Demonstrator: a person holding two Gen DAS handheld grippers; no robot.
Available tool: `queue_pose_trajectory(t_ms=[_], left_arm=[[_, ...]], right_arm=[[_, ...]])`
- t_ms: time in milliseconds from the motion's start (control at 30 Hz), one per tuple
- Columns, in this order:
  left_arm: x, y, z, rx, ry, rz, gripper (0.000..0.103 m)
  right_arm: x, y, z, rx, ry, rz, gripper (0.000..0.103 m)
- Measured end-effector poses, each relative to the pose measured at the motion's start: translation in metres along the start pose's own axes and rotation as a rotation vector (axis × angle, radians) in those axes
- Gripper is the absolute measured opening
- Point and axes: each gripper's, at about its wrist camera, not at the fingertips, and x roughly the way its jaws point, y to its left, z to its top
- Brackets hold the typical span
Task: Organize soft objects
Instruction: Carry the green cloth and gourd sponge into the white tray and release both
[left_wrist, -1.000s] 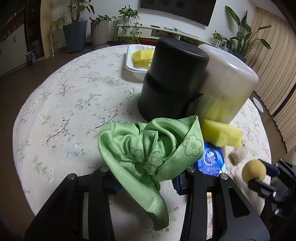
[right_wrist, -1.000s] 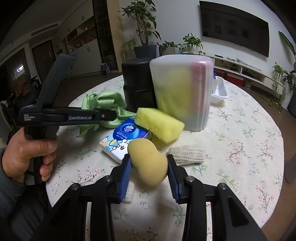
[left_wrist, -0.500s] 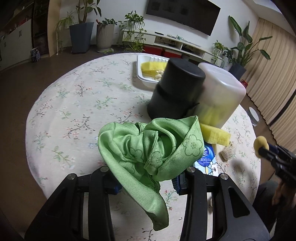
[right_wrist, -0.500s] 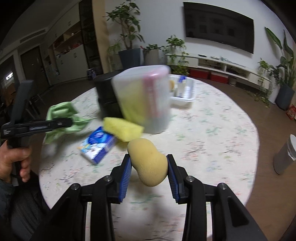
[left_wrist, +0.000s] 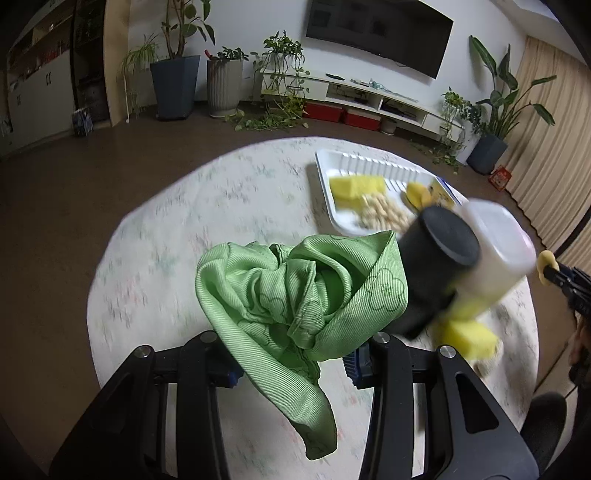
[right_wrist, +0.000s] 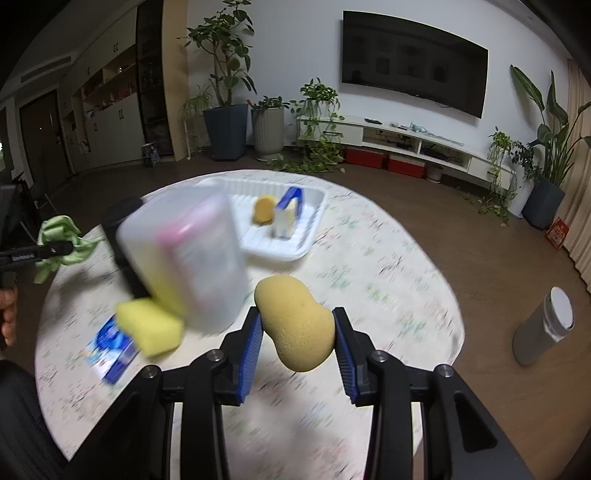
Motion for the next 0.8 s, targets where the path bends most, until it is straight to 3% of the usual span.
queue_pose_trajectory(t_ms=[367, 600, 800], left_arm=[[0.050, -0.020, 0.093, 0.122, 0.001, 0.011, 0.038], [0.098, -0.056, 0.135, 0.238, 0.034, -0.006, 0.038], [0.129, -0.084, 0.151, 0.316, 0.063, -0.038, 0.038]], right_arm=[[0.072, -0.038, 0.080, -0.019, 0.038, -0.027, 0.040], [0.119, -0.031, 0.122, -0.086, 0.060, -0.019, 0.040], [0.154, -0.010, 0.154, -0.148, 0.082, 0.030, 0.040]])
